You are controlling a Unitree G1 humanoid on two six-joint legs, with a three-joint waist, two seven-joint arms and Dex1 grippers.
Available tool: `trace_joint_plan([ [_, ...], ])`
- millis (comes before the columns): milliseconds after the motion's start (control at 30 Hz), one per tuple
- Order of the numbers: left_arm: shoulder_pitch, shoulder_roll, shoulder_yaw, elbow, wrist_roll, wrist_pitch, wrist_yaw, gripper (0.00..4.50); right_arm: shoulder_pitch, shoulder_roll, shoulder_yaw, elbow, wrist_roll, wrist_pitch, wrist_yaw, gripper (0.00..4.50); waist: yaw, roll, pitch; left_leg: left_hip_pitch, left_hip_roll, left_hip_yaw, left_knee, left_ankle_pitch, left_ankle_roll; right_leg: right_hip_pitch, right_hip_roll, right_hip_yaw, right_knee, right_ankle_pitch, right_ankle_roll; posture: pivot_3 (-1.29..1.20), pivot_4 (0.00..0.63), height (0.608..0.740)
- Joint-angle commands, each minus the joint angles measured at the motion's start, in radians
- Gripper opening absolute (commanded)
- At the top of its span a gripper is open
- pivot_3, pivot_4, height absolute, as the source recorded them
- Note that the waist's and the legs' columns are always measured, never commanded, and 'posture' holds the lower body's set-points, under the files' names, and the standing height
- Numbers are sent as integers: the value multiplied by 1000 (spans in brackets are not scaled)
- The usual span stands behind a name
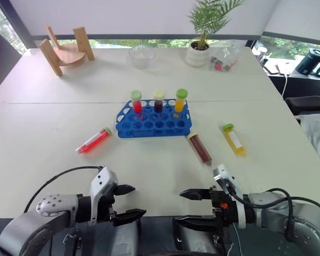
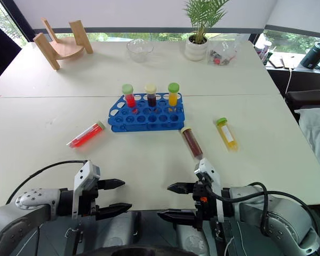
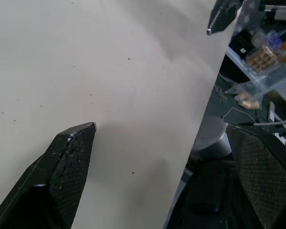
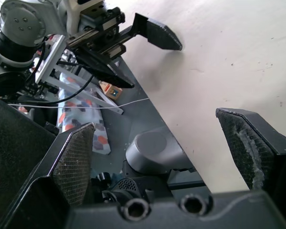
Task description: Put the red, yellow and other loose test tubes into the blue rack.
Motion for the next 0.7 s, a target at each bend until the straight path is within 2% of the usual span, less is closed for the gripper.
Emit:
trace_joint_plan([
  [33,-6,-4,28,-7,-12,-12,-2,4452,6,-11,1,-26,2,-16,18,4500,0,0,0,0,0,0,0,0,0,0,0,0,0,0,0,0,150,740],
  [533,-39,-28,5,-8,11,-8,28,4452,-53,-16,-12,-17,22,21,5,4500,0,0,0,0,0,0,0,0,0,0,0,0,0,0,0,0,150,740],
  [700,-69,-48,29,2,-28,18,42,4452,-98,-26,-23,-21,44,53,-9,4500,0,0,0,0,0,0,0,0,0,0,0,0,0,0,0,0,150,740],
])
